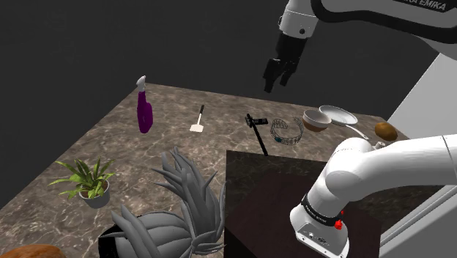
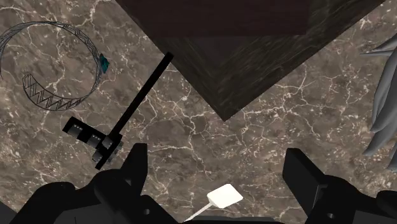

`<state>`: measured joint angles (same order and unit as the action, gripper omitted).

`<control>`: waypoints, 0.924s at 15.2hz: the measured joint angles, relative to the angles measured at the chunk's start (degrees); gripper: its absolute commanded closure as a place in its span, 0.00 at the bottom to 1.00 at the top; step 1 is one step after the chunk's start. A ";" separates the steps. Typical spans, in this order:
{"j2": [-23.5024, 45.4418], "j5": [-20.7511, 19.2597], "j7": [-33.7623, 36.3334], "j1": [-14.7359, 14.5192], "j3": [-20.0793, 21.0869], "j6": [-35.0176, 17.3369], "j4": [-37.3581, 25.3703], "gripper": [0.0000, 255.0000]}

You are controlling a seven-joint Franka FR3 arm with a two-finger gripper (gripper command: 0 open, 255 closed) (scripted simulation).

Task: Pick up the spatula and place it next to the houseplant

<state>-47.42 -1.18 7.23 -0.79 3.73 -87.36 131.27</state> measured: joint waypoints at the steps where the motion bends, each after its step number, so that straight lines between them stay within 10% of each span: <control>1: 0.00 0.00 0.00 0.00 0.00 0.00 0.00 0.00; 14: 20.86 1.36 15.75 4.75 5.26 -19.38 -1.11 0.00</control>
<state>-26.57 0.18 22.98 3.96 8.99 -106.74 130.16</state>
